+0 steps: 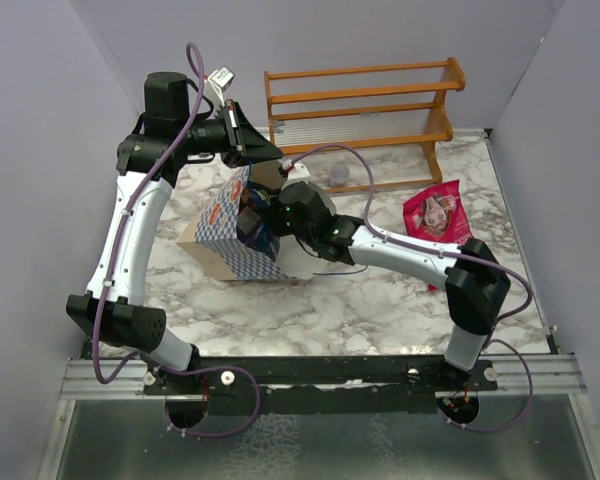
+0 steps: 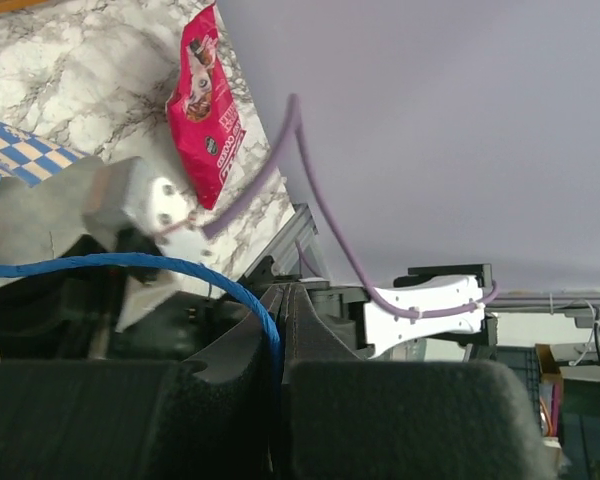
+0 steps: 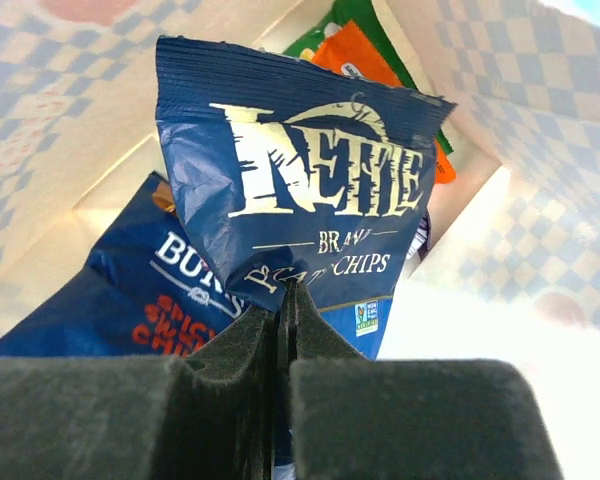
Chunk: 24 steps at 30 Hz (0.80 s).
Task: Take the snacks out of the paper bag
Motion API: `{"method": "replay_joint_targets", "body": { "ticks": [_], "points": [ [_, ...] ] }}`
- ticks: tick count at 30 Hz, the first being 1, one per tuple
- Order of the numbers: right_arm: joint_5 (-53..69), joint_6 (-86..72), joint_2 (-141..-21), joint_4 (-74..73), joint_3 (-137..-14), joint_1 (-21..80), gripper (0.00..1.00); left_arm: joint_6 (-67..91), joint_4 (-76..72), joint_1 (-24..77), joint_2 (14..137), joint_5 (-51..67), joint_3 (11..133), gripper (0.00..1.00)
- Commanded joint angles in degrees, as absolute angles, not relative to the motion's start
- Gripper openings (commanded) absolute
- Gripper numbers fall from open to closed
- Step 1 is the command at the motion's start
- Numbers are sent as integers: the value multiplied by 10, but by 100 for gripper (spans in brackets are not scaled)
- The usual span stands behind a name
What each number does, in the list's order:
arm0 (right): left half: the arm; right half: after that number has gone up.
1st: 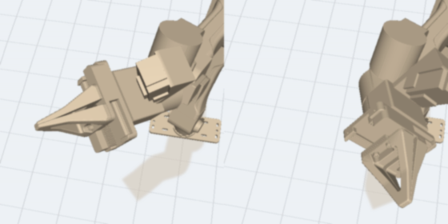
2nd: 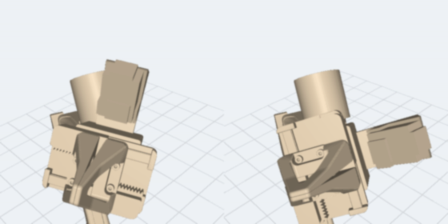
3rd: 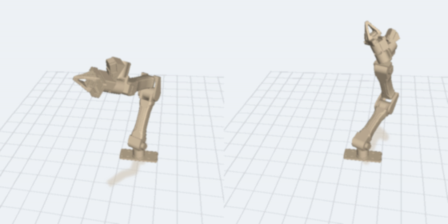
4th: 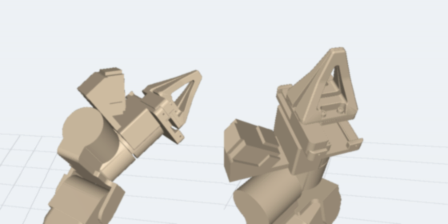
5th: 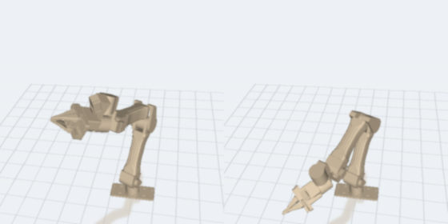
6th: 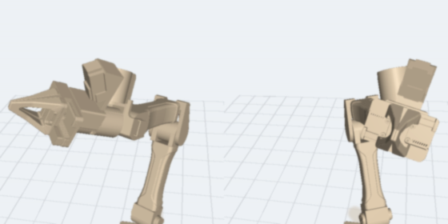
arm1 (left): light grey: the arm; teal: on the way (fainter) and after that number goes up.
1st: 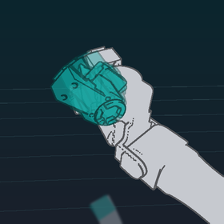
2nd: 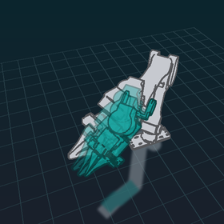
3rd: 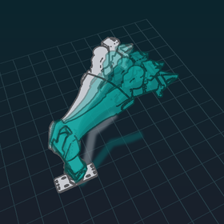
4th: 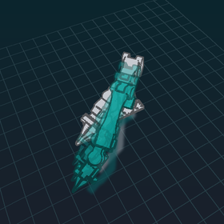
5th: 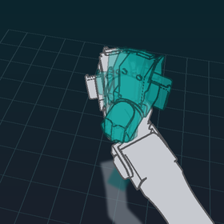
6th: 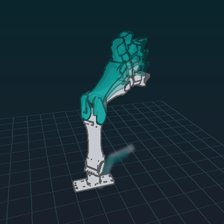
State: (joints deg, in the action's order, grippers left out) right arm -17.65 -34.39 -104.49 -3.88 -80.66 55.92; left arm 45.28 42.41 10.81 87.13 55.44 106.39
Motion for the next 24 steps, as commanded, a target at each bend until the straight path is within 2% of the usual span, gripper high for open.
{"method": "replay_joint_targets", "body": {
  "ticks": [1,7,13,18,21,24],
  "points": [
    [-135,-252,-960,-28,-789,555,1,437,427,102,863,550,1076,0],
    [-47,-180,-855,-95,-802,514,1,431,421,101,852,551,1048,0],
    [-5,-92,-711,-189,-755,509,1,419,426,101,845,550,1035,0],
    [-130,-22,-602,-249,-720,509,1,404,435,99,851,550,1029,0],
    [-196,33,-573,-283,-721,509,1,406,434,98,856,553,1037,0],
    [-317,65,-555,-298,-701,509,1,412,432,98,862,558,1044,0]
  ]
}}
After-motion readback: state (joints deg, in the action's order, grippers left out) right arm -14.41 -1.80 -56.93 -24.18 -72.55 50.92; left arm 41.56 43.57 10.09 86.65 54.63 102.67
